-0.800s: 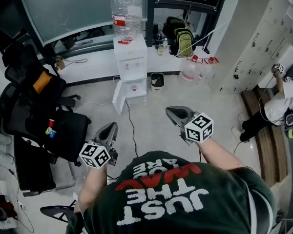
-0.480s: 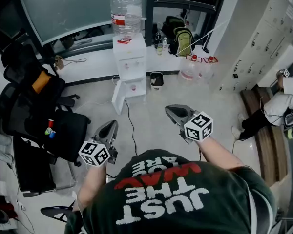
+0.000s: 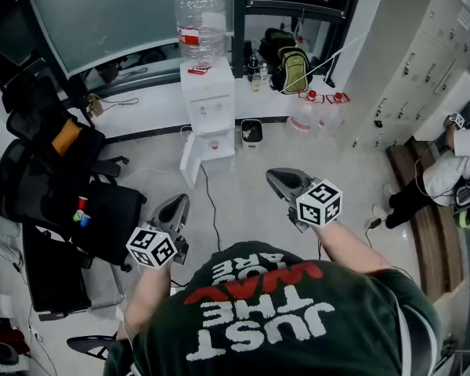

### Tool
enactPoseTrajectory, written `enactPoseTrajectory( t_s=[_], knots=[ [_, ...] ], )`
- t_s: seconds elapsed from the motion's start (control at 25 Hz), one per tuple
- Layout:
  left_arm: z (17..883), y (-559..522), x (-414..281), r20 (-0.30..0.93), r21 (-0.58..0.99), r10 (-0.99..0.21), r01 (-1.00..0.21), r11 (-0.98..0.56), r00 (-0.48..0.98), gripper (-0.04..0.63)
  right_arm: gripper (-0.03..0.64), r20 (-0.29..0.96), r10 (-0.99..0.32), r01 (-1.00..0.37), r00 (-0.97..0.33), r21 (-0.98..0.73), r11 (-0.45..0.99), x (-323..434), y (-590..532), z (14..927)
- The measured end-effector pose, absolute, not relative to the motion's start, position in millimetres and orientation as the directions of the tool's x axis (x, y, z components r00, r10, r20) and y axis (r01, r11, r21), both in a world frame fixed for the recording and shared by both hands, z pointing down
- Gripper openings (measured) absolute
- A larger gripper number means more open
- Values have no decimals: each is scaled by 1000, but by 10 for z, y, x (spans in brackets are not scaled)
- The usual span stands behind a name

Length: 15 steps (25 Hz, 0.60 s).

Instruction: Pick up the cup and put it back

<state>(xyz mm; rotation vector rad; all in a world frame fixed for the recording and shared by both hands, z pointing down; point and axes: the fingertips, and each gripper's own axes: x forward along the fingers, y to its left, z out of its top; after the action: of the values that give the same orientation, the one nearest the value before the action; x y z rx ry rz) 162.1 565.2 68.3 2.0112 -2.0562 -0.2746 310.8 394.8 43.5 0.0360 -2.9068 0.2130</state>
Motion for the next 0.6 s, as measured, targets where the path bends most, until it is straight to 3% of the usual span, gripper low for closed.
enactPoseTrajectory(
  t_s=[0.6],
  knots=[
    [633, 4947, 2376, 51, 282, -998, -958, 43, -29, 8, 34, 187, 42, 16, -981, -142, 990, 3849, 3301, 341]
  ],
)
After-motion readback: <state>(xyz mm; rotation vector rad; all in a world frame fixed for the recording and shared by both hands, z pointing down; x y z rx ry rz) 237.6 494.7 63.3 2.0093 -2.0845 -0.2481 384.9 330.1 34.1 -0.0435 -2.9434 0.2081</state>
